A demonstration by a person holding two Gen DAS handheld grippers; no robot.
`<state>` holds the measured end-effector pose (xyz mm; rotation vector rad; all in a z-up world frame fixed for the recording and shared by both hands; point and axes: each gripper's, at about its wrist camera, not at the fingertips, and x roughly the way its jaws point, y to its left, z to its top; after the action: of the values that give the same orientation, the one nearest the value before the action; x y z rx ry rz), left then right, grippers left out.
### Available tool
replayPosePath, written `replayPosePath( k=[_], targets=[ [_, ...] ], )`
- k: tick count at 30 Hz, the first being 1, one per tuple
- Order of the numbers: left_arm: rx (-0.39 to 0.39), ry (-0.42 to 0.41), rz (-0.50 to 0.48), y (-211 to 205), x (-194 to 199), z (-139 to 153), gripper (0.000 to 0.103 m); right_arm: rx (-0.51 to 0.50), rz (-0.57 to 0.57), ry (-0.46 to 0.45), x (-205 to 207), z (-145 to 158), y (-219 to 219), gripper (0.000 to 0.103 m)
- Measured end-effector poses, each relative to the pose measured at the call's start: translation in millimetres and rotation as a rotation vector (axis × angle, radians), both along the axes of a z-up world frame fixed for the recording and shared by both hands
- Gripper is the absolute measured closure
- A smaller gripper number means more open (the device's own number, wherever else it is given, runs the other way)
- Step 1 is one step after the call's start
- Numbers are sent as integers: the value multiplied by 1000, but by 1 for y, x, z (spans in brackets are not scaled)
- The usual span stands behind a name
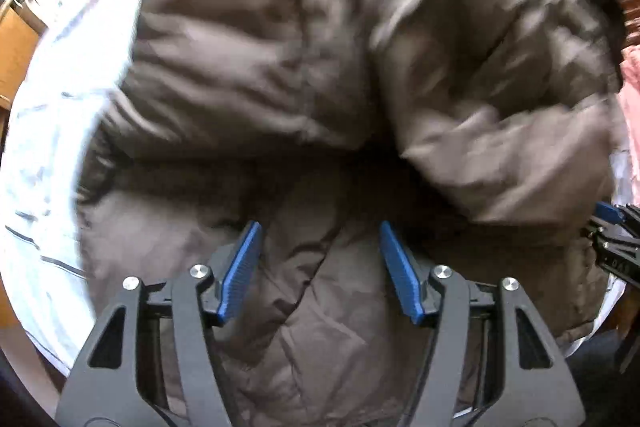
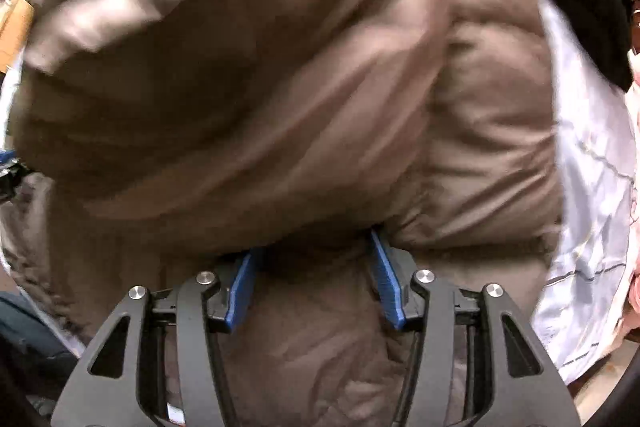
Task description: Fold large clothes
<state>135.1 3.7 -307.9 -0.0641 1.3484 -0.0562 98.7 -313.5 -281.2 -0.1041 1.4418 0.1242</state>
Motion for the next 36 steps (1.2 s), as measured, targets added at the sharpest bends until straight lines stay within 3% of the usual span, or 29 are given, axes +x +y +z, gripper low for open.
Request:
replayPosePath(
  k=[3, 5, 7, 9, 12, 14, 16, 19, 21, 24, 25, 27, 29, 32, 36],
  targets=[
    [83, -177, -12, -5, -10, 44, 39, -24, -48, -104, 0, 31, -15, 49],
    [86, -259, -27, -13, -13, 60, 39, 26, -119, -169, 3, 42, -24, 49],
    [71, -265, -57, -24, -14, 59, 39, 127, -139, -212, 7, 44, -20, 49],
    [69, -217, -95, -33, -7, 43, 39, 197, -111, -224, 13, 38, 5, 49],
    [111, -127, -97, -40, 9, 8, 39, 92, -41, -140, 26, 7, 28, 48],
    [91, -104, -69, -35, 10, 0, 38, 47, -15, -138, 32, -6, 37, 46],
    [73, -115, -36, -34, 9, 7, 39, 41, 0, -127, 35, -2, 36, 46],
    [74, -193, -21, -31, -6, 38, 39, 57, -30, -142, 27, 33, 17, 42],
    [42, -279, -39, -38, -22, 66, 22, 53, -82, -213, 24, 57, -6, 27],
    [-7, -368, -101, -58, -32, 92, 16, 148, -196, -336, 26, 91, -45, 17],
    [-17, -375, -140, -68, -33, 95, 16, 239, -246, -346, 33, 98, -58, 17],
    [-25, -348, -197, -82, -31, 88, 17, 402, -319, -324, 48, 98, -68, 17],
    [-46, -315, -237, -99, -37, 78, 17, 482, -361, -313, 69, 98, -66, 17],
    [-47, -299, -330, -124, -42, 71, 17, 434, -334, -320, 121, 103, -59, 17],
    [3, -358, -447, -140, -60, 67, 17, 513, -337, -144, 204, 77, -42, 17]
  ],
)
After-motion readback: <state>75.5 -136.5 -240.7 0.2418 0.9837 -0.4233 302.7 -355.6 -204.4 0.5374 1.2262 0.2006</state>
